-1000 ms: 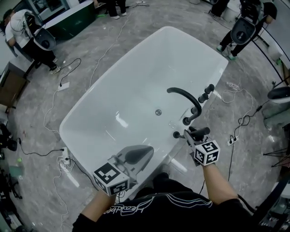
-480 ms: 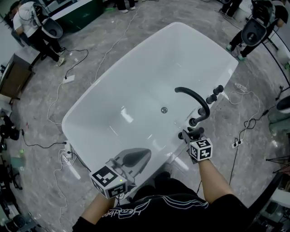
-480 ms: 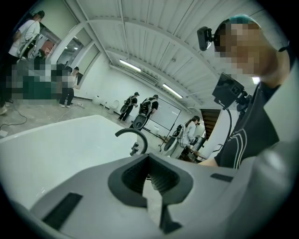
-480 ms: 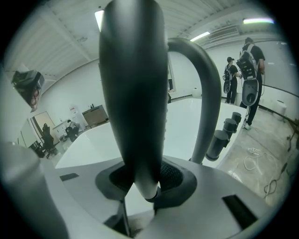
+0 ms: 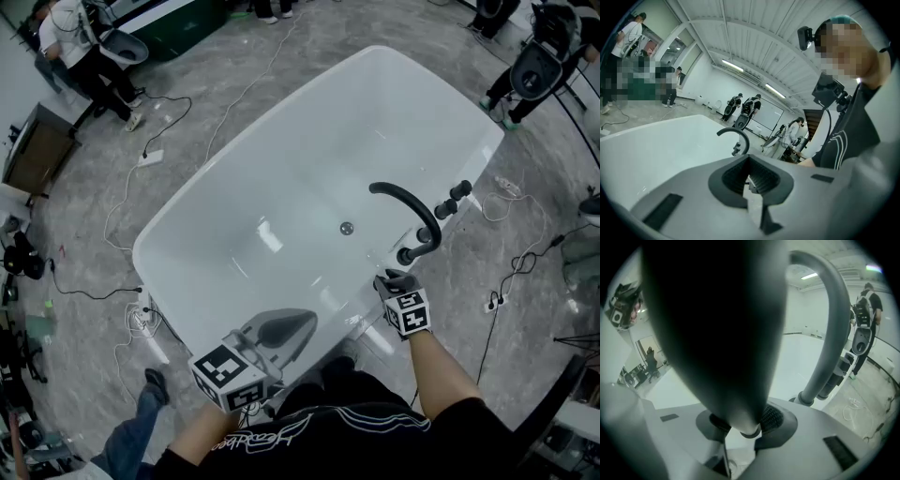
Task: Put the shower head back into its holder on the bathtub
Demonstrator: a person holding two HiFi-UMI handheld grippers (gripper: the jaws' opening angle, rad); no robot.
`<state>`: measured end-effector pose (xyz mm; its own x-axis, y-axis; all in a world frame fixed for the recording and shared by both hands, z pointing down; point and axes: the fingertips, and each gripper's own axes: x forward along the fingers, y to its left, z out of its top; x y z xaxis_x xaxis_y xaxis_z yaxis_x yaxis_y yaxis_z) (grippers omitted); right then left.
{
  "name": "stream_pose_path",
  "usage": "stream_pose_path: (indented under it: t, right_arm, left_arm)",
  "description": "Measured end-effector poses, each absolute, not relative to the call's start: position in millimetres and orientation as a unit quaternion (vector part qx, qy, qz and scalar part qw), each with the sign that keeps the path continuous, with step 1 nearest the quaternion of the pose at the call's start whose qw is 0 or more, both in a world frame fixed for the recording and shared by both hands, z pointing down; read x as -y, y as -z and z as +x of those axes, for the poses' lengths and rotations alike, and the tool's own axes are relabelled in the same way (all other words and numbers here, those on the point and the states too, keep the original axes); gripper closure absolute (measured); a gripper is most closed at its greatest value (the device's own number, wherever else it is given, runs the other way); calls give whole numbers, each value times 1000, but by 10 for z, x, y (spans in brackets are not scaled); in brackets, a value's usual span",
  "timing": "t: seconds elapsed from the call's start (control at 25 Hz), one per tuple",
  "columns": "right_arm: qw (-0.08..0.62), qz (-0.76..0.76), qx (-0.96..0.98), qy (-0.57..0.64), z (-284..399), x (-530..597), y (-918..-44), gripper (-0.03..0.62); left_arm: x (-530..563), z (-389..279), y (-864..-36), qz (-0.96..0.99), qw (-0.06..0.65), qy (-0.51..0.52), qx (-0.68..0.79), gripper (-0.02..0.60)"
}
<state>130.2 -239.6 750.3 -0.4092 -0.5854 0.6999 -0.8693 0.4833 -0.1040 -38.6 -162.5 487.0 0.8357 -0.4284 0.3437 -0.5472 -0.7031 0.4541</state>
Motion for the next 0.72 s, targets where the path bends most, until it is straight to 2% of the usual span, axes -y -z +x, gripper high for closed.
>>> stream_pose_path:
  t: [0.32,0.52,0.72]
  right_arm:
    - [331,439,800,-240,1240,2383,-7705,471]
    - [322,456,795,-237,1340,2307,-7541,396]
    - [300,482,798,-202,1441,2032,-7012,388]
  left_arm:
    - [1568,-383,-4896,917,275,-119,262,577]
    - [1488,-397,-4859,920,274,-123,251,577]
    - [1367,-383,-4725,932,259,-122,221,577]
